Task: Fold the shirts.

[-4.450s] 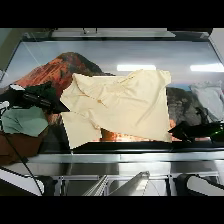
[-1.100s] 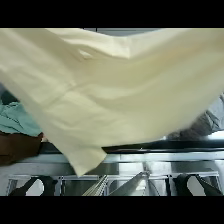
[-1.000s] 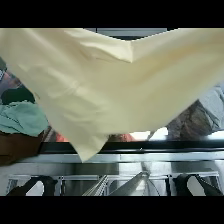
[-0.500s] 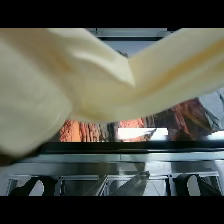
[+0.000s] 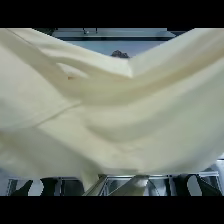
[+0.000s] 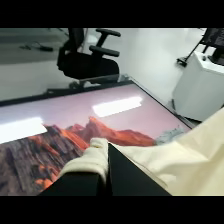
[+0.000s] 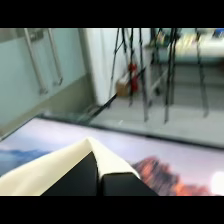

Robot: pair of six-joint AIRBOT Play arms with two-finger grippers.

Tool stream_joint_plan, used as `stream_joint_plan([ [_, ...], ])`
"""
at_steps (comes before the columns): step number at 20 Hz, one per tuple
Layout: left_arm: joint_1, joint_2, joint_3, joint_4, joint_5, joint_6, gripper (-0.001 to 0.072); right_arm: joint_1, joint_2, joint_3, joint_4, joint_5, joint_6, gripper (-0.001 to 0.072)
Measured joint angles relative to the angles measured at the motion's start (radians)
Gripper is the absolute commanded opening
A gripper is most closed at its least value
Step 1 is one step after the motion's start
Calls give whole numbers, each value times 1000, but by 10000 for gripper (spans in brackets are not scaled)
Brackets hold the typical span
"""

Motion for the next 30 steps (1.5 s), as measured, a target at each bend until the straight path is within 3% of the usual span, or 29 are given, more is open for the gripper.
stream_joint_plan([
  [4, -202, -185, -178, 86, 67, 67, 27, 113, -179, -191, -8, -18, -30, 13],
  [8, -373, -459, -260, 236, 221, 107, 27, 204, -452, -307, -7, -109, -118, 13],
  [12, -409, -758, -226, 308, 343, 142, 27, 228, -778, -316, 92, -187, -236, 13],
  [17, -406, -1046, -28, 330, 378, 163, 27, 235, -1123, -167, 200, -193, -306, 13],
  [25, -405, -1223, 234, 344, 291, 132, 18, 237, -1284, 52, 243, -168, -312, 15],
  [30, -413, -1237, 252, 362, 251, 111, 18, 229, -1296, 75, 138, -149, -283, 14],
])
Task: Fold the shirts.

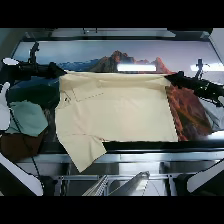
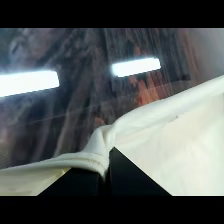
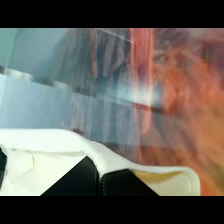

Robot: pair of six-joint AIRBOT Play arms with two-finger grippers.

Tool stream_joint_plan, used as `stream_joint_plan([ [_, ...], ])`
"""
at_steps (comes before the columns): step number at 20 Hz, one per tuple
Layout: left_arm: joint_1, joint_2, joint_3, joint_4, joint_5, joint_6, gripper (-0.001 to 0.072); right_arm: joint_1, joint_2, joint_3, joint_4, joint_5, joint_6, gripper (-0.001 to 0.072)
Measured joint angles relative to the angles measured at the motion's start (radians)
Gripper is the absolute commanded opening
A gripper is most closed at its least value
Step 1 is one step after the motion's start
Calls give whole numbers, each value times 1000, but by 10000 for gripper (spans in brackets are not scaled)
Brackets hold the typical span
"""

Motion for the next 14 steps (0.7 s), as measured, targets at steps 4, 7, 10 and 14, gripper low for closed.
stream_joint_plan([
  [4, 1, -2, -41, 20, -48, -6, 16, -4, -6, 3, -68, 15, 16, 15],
  [7, 21, -2, -81, 48, -114, -18, 16, -15, -7, 4, -95, 43, 23, 15],
  [10, 44, -2, -127, 66, -149, -35, 18, -26, -7, 4, -137, 65, 43, 15],
  [14, 53, -2, -179, 80, -158, -40, 17, -28, -12, 4, -206, 73, 77, 15],
])
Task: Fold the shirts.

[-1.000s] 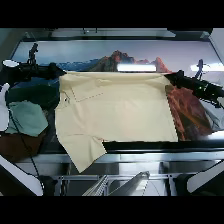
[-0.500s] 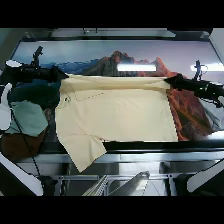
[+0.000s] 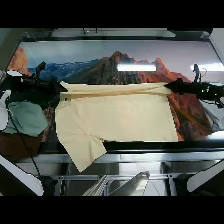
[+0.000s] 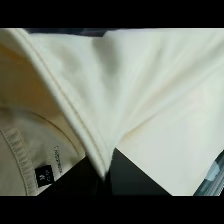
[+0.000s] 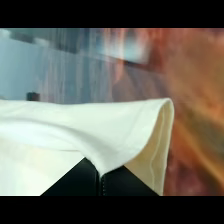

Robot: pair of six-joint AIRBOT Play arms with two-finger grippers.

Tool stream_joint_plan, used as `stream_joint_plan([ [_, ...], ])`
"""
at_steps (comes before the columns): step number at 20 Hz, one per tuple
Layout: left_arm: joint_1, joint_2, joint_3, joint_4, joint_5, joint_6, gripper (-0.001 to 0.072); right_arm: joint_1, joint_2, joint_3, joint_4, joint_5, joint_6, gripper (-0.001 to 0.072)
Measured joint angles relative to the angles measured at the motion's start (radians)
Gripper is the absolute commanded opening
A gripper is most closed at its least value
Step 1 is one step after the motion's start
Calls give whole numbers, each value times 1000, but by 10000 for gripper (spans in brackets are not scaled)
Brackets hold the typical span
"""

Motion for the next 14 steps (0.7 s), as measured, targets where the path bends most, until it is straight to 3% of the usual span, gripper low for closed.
stream_joint_plan([
  [11, 0, 0, -91, 9, 49, 19, 17, 13, -26, 0, -40, 14, 18, 25],
  [12, 0, 0, -94, 9, 52, 21, 19, 15, -26, 0, -42, 14, 18, 98],
  [13, 0, 0, -95, 8, 51, 24, 21, 17, -26, 0, -42, 14, 18, 226],
  [14, 1, 0, -97, 8, 49, 24, 105, 18, -26, 0, -42, 14, 18, 238],
])
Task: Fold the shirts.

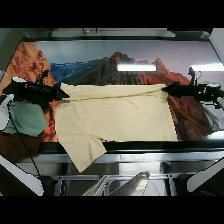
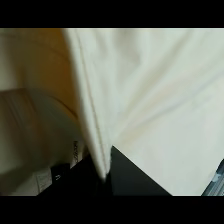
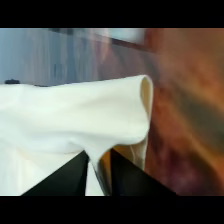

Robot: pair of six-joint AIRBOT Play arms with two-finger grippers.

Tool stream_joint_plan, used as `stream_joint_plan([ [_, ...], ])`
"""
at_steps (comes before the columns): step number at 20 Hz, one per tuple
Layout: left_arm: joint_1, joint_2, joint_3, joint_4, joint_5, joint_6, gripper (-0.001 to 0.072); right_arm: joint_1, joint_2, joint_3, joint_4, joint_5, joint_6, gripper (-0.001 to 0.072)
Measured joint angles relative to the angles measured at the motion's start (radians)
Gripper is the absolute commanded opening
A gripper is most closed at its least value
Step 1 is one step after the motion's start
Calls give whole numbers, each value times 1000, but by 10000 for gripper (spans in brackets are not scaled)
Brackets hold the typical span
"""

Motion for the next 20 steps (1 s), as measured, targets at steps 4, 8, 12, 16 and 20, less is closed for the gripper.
stream_joint_plan([
  [4, 0, 10, -2, -9, -29, 3, 339, 3, 0, 0, -16, 2, 0, 238],
  [8, 8, 39, 26, -31, -67, 2, 339, 2, 16, 2, -67, 4, 10, 238],
  [12, 23, 49, 145, -39, -183, -51, 332, -5, 83, 30, -194, 39, 72, 238],
  [16, 38, 51, 299, -31, -303, -154, -1, -24, 196, 60, -318, 116, 147, 15],
  [20, 33, 68, 389, -20, -386, -225, -1, -36, 277, 60, -363, 244, 219, 14],
])
